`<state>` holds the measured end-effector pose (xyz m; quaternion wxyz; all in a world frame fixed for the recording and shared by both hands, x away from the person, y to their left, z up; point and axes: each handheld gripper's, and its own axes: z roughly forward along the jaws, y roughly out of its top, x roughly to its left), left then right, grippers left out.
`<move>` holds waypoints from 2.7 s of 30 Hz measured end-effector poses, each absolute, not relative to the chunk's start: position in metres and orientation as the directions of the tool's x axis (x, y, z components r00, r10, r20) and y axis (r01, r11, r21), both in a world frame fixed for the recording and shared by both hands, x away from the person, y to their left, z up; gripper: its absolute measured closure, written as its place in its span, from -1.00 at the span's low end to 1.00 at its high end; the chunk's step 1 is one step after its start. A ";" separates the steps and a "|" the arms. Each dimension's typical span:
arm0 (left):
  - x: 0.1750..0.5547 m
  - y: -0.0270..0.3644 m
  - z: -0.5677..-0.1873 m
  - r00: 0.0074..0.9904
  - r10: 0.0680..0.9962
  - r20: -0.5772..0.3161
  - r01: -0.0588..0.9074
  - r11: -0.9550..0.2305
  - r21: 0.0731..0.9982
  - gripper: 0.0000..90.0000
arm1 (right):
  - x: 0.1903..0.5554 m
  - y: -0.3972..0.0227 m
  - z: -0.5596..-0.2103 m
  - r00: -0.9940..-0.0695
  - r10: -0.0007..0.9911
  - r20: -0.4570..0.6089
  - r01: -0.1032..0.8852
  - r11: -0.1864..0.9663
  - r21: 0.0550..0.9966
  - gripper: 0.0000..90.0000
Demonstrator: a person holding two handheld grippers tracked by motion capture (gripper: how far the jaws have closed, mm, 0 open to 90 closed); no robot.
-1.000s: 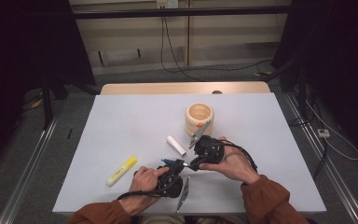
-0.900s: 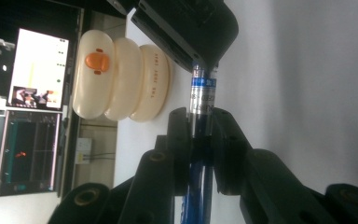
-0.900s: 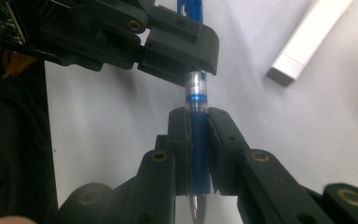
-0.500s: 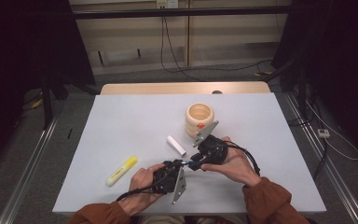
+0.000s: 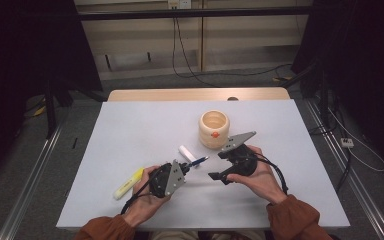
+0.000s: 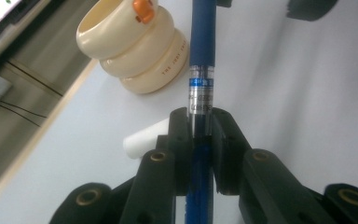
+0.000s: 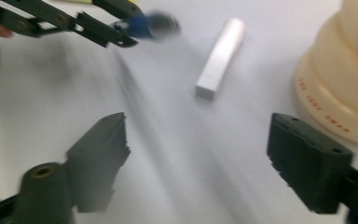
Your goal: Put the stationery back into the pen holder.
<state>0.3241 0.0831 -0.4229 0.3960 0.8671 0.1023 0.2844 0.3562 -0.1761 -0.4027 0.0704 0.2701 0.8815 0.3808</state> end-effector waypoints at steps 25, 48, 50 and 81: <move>0.344 0.111 -0.409 0.859 0.512 -0.007 0.224 -0.362 0.905 0.77 | 0.325 -0.250 -0.425 -0.556 0.829 0.060 0.428 0.223 0.876 -0.79; 0.379 0.115 -0.367 0.815 0.573 -0.089 0.272 -0.242 0.932 0.77 | 0.280 -0.280 -0.440 -0.482 0.873 0.070 0.413 0.155 0.898 -0.83; 0.382 0.113 -0.364 0.814 0.575 -0.089 0.267 -0.234 0.935 0.77 | 0.277 -0.281 -0.442 -0.489 0.870 0.066 0.415 0.166 0.895 -0.86; 0.425 0.065 -0.339 0.811 0.581 -0.076 0.235 -0.203 0.951 0.77 | 0.280 -0.284 -0.449 -0.492 0.866 0.086 0.432 0.156 0.888 -0.92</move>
